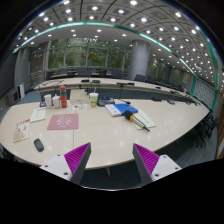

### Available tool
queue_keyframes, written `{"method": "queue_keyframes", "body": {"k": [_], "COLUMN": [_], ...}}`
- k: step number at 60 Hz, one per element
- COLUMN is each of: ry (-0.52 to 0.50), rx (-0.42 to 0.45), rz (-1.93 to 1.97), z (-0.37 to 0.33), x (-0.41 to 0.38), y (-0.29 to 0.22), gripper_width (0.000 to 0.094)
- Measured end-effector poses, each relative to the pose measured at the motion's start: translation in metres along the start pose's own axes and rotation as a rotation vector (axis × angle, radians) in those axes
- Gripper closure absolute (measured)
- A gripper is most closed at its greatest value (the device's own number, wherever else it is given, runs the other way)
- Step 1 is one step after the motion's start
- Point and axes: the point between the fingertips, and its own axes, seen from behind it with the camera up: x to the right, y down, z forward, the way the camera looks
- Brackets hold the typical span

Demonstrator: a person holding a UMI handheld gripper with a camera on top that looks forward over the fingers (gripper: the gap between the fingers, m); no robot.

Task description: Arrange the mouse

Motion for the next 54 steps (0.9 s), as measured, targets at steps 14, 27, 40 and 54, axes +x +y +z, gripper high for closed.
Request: {"method": "queue_keyframes", "body": {"k": [14, 27, 40, 54], "ry": [-0.044, -0.177, -0.344, -0.345], "rx": [-0.103, -0.168, -0.12, -0.121], "rz": [-0.023, -0.058, -0.106, -0.108], "z": [0.015, 0.039, 0.068, 0.123], "x": [-0.055, -0.179, -0.339, -0.432], "y": [0.072, 0.141, 0.156, 0.15], "gripper_width": [0.0076, 0.0077, 0.0082, 0.008]}}
